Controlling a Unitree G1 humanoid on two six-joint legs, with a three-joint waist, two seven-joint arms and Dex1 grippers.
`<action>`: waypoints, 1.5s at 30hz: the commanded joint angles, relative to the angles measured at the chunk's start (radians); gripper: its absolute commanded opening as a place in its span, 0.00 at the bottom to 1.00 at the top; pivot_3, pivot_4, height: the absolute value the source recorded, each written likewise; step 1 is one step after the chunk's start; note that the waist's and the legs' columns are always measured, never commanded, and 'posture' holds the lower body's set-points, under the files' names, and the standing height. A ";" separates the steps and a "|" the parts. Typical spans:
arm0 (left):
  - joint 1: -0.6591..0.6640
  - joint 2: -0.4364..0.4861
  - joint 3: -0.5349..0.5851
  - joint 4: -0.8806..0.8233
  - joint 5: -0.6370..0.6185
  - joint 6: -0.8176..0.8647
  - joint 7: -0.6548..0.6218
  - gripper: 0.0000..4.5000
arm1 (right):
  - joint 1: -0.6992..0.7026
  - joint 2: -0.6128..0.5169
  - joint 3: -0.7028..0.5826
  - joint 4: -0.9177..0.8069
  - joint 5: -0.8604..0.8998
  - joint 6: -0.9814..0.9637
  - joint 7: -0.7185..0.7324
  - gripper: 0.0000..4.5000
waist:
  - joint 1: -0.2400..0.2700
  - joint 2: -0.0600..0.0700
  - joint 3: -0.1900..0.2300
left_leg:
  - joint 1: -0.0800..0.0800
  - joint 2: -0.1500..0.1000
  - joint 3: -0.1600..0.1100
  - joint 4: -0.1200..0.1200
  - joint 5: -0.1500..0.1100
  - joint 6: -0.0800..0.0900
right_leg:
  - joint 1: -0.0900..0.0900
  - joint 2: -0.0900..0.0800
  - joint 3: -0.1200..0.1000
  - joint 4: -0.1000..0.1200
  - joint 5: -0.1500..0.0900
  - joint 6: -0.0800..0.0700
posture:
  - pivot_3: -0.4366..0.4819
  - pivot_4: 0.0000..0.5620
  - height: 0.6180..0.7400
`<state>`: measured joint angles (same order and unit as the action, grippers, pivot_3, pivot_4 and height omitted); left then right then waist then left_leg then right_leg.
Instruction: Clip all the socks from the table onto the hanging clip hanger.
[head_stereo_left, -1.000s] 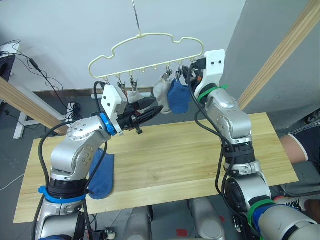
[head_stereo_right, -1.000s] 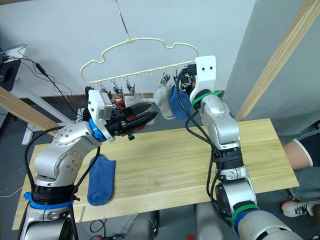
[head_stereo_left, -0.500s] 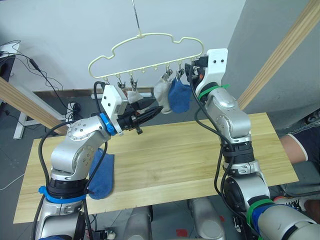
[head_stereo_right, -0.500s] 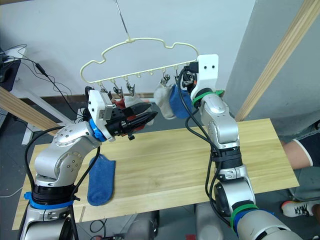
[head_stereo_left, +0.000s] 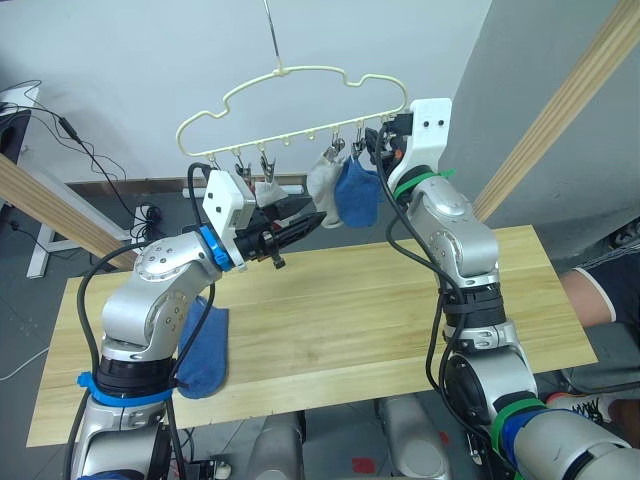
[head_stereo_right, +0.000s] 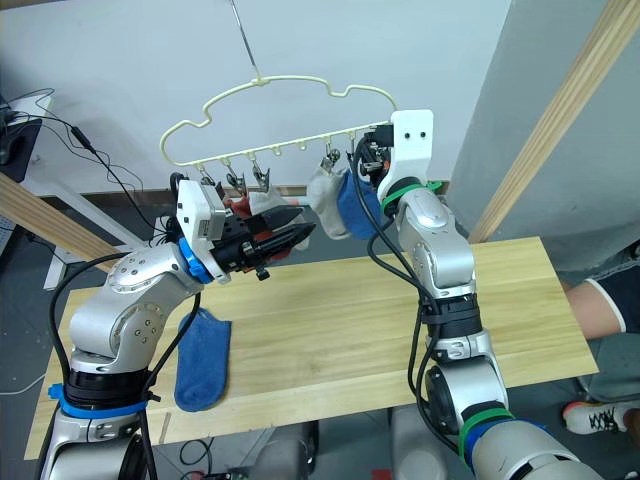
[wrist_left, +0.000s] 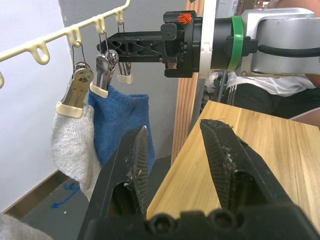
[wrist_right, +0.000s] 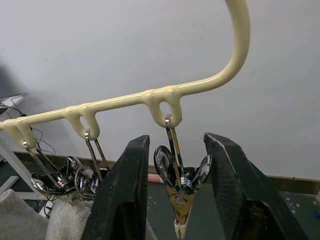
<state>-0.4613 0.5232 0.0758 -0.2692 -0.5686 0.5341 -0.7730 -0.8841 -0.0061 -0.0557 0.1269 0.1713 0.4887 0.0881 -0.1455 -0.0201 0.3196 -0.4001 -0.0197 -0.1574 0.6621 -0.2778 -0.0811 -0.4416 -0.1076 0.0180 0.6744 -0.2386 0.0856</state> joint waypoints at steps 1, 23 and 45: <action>0.000 -0.002 0.004 -0.029 0.000 -0.019 0.004 0.41 | -0.030 0.001 0.004 -0.014 0.013 -0.011 0.016 0.39 | 0.000 0.000 0.000 | 0.000 0.000 0.000 0.000 0.000 0.000 | 0.000 0.000 0.000 0.000 0.000 0.000 | 0.28 0.52 1.00; 0.055 -0.005 0.011 -0.052 0.029 -0.032 0.067 0.41 | -0.066 0.010 -0.001 0.041 0.018 -0.045 0.042 0.00 | 0.000 0.000 0.000 | 0.000 0.000 0.000 0.000 0.000 0.000 | 0.000 0.000 0.000 0.000 0.000 0.000 | 0.29 0.52 1.00; 0.652 -0.108 0.280 0.244 0.247 -0.276 0.339 0.99 | -0.075 -0.007 0.008 0.050 0.023 -0.047 0.073 0.00 | 0.006 0.000 0.000 | 0.001 0.001 0.001 0.000 0.000 0.000 | -0.001 0.000 0.000 0.004 0.000 -0.001 | 0.30 0.55 1.00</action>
<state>0.1985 0.3991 0.3507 -0.0421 -0.3170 0.2757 -0.4116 -0.9351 -0.0201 -0.0561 0.2046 0.1791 0.4566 0.1458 -0.1393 -0.0198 0.3195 -0.3995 -0.0187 -0.1568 0.6620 -0.2779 -0.0808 -0.4429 -0.1075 0.0176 0.6784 -0.2386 0.0851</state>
